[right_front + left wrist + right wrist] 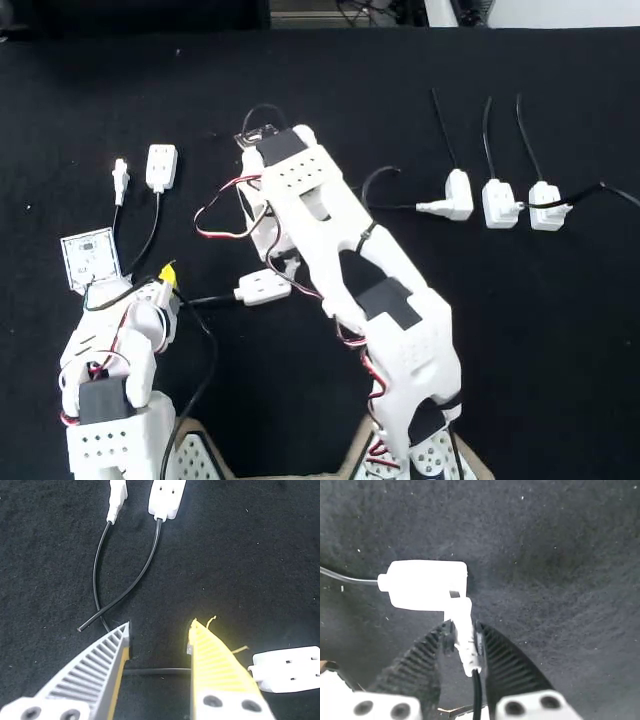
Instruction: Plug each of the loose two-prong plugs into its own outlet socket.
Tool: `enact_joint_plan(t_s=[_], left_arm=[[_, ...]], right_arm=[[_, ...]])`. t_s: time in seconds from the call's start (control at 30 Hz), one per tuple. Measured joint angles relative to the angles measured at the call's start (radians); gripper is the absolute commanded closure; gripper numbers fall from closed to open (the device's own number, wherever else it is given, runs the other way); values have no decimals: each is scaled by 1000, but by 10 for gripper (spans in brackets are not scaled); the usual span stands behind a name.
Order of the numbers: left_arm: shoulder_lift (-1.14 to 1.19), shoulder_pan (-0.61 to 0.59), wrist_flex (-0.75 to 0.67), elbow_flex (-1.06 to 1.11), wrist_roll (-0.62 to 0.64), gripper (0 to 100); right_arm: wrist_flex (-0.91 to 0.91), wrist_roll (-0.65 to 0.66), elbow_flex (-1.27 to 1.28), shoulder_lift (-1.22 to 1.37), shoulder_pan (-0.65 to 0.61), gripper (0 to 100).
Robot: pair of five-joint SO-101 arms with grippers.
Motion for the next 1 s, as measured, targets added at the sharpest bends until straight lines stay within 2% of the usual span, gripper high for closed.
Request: enact_joint_plan(t_s=[0.67, 1.0], left_arm=[[0, -9, 2, 0, 0, 809], [0, -9, 2, 0, 0, 809]], right_arm=[[-3, 0, 37, 3, -81, 988], [-130, 0, 71, 2, -94, 988]])
